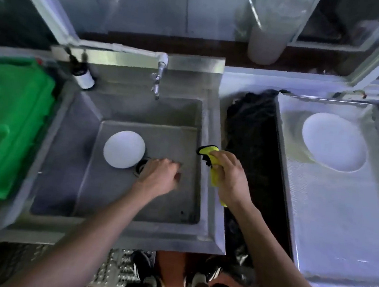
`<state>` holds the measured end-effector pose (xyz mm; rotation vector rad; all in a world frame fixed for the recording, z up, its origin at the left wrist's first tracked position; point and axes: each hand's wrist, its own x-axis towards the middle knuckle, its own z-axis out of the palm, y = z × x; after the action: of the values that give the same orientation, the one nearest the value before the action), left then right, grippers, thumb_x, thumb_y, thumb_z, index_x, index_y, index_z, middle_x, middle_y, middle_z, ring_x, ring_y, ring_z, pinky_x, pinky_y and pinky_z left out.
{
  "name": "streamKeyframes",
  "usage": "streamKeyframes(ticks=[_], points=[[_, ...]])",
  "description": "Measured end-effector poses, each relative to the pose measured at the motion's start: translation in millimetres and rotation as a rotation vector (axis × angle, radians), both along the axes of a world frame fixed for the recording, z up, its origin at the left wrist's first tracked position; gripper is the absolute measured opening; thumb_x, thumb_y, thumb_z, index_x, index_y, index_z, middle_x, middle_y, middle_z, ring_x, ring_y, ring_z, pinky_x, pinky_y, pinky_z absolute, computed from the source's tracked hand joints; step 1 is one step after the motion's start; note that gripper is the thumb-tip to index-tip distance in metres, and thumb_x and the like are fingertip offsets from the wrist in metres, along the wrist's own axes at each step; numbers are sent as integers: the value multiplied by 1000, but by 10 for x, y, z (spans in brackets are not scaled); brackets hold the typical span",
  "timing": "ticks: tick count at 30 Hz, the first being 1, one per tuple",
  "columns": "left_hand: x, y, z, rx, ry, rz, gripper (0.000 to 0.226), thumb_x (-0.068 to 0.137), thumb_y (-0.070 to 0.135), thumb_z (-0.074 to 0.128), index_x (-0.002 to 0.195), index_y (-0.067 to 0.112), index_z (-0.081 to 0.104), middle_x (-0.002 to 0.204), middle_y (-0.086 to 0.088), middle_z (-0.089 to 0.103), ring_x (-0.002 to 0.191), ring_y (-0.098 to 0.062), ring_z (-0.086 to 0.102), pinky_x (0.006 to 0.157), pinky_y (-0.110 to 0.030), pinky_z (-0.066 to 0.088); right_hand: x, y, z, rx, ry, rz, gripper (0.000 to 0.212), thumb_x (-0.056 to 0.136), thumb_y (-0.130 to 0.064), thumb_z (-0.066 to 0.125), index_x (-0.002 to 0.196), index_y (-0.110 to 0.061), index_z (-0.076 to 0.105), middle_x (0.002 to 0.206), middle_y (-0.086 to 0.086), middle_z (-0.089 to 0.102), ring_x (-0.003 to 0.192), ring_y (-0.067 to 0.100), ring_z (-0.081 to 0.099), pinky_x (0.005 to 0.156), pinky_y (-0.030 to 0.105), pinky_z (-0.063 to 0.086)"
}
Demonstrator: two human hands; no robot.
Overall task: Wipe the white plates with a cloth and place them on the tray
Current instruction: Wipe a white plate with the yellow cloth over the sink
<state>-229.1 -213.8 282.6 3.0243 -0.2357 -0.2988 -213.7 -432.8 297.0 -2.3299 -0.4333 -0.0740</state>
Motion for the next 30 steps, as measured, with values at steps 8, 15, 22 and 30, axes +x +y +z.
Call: streamKeyframes(ticks=[8,15,22,30], points=[[-674,1479,-90,-101,37,258,28,94,27,56,120,22,67,110,-10,72,99,-36,68,74,-39,54,-202,1544,-103,-59,57,164,41,89,-11,50,127,-23,63,123,6,63,109,29,59,83,32,46],[-810,2044,-215,-88,106,364,33,97,29,52,129,29,61,116,-7,71,107,-33,67,85,-40,53,-160,2297,-174,-40,83,306,48,89,-11,46,120,-47,50,117,-7,60,105,20,54,79,32,44],[-513,2247,-492,-96,111,407,34,99,30,49,130,26,63,115,-6,71,103,-31,67,81,-38,52,293,2480,-590,-155,175,359,48,92,-4,52,126,-38,54,127,-2,60,104,30,56,78,35,47],[-130,2475,-1014,-303,226,643,40,101,34,52,140,31,59,133,-3,66,117,-30,63,99,-43,50,892,2582,-1176,-229,277,408,45,94,-5,52,131,-27,61,135,3,56,113,35,53,93,48,50]])
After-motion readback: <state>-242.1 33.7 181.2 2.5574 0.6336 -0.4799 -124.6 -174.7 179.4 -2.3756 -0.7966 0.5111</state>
